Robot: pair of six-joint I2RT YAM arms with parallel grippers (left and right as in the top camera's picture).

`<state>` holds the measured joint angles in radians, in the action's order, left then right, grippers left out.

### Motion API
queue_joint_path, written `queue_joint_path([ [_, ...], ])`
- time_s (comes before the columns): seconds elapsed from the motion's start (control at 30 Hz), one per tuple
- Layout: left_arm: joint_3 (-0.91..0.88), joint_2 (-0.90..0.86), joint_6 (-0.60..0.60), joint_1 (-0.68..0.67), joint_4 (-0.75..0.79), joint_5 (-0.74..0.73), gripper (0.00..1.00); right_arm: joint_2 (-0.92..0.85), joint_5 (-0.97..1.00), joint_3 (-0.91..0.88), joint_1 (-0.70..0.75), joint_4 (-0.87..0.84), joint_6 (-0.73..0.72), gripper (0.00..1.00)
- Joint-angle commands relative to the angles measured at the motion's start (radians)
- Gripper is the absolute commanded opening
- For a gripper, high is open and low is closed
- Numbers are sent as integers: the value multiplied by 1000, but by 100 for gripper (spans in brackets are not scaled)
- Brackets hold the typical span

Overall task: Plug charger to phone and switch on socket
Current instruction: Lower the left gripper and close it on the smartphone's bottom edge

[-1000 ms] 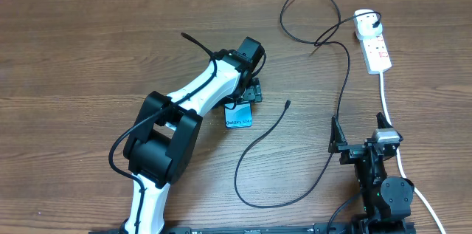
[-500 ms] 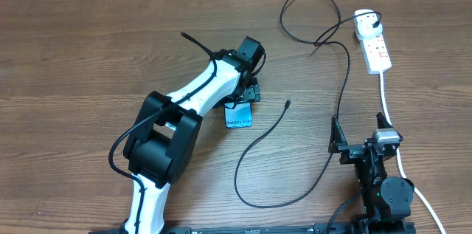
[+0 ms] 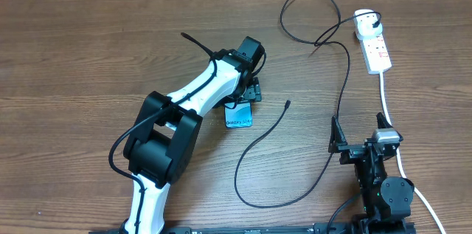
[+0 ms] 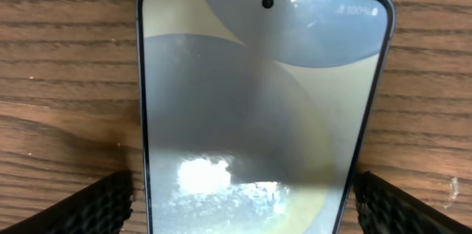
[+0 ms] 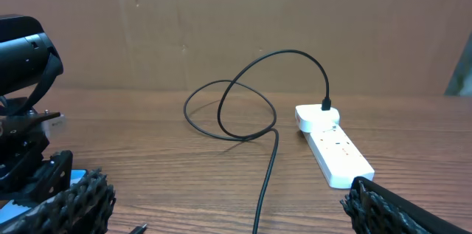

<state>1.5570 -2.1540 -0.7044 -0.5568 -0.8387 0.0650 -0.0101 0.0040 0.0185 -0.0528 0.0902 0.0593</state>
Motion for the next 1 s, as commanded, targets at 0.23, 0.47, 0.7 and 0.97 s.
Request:
queue_joint_path([
  [0.23,-4,-27,-10,-17,-10,9,91,7,1,-11,4,-6,-3,100],
  [0.47,-4,-27,-18,-17,-9,8,86,7,1,-11,4,-6,-3,100],
  [0.7,-4,-27,-17,-17,-10,8,86,7,1,-11,4,-6,-3,100],
  [0.97,-4,-27,-18,-17,-10,4,83,7,1,-11,4,-6,-3,100],
])
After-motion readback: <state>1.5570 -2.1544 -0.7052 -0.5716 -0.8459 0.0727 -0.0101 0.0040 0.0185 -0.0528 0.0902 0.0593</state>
